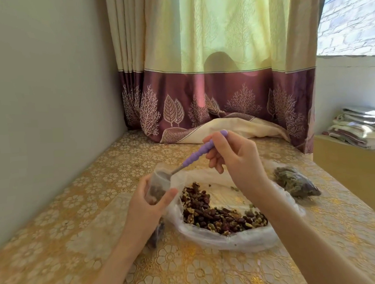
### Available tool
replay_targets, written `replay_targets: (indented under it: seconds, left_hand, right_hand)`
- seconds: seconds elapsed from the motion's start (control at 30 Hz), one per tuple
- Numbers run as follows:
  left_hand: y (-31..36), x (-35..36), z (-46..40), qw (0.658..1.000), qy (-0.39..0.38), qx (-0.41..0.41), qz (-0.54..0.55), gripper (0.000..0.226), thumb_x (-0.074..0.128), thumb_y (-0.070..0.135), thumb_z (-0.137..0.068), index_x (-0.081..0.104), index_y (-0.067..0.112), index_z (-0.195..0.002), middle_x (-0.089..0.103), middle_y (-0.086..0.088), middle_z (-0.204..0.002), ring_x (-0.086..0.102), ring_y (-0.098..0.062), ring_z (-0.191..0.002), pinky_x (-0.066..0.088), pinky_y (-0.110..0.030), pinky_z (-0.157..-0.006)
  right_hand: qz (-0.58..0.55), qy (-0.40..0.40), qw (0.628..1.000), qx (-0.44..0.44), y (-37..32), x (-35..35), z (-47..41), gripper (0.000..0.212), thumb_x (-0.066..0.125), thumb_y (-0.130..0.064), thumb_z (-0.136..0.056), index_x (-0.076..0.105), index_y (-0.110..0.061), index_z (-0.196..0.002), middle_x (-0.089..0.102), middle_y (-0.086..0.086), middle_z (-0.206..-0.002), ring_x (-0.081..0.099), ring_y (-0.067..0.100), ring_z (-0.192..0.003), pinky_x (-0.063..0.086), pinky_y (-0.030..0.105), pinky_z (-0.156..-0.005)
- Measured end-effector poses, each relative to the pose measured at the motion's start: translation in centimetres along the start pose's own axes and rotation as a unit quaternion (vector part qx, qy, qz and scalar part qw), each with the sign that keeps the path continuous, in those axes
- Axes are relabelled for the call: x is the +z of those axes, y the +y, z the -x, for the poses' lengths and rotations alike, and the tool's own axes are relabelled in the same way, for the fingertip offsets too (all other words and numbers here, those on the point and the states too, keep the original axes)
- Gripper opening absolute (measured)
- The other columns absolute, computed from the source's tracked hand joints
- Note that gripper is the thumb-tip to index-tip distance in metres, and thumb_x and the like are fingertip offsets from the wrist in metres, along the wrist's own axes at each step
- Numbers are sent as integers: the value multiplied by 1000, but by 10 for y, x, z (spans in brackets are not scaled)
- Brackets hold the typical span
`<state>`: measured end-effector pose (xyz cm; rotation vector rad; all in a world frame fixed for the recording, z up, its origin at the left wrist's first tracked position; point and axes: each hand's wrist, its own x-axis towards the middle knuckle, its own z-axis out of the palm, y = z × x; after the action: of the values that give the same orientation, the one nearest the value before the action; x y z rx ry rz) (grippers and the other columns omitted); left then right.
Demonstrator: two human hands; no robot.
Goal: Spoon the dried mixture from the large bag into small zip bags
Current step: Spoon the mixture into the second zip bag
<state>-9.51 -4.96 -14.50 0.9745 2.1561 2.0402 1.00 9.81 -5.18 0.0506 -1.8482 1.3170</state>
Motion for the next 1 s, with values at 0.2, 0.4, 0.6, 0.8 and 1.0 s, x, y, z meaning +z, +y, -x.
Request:
replay_targets:
  seconds: [0.2,0.4,0.6,0.8,1.0]
  left_hand:
    - [1,-3,-1,999,27,2,-37,69,67,59,-64,53,18,-117,63,0,-111,60,-23,-104,51,-47,-90]
    - [2,-2,0,999,31,17,-33,53,66,58,-66,55,31,-110,65,22,-98,61,6,-90,49,-18,-75]
    - [-3,-2,-1,999,27,17,-34,62,66,63,-64,54,29,-114,66,16,-101,63,2,-90,52,-26,-77]
    - [-3,1,-1,998,19,34,-53,48,67,68,-65,53,43,-103,64,26,-98,62,4,-87,48,-21,-70]
    - [-4,2,-1,997,17,39,-71,45,68,60,-68,54,37,-104,63,26,-96,61,5,-85,44,-18,-69]
  right_hand:
    - [-67,77,994,29,9,-20,4,33,42,-17,-101,64,-6,-80,63,-1,-61,52,14,-54,41,22,-46]
    - [-39,233,969,73,32,-53,10,39,46,-26,-100,63,-10,-69,60,-2,-52,51,11,-46,40,20,-40]
    - [75,236,955,163,71,-75,31,36,47,-28,-99,64,-7,-75,67,4,-60,55,8,-47,45,22,-45]
    - [30,206,952,223,81,-73,43,37,47,-27,-99,67,-9,-74,66,0,-57,59,9,-50,48,18,-46]
    - [-2,149,958,246,74,-60,48,37,43,-21,-101,64,0,-79,67,1,-55,57,10,-47,47,18,-43]
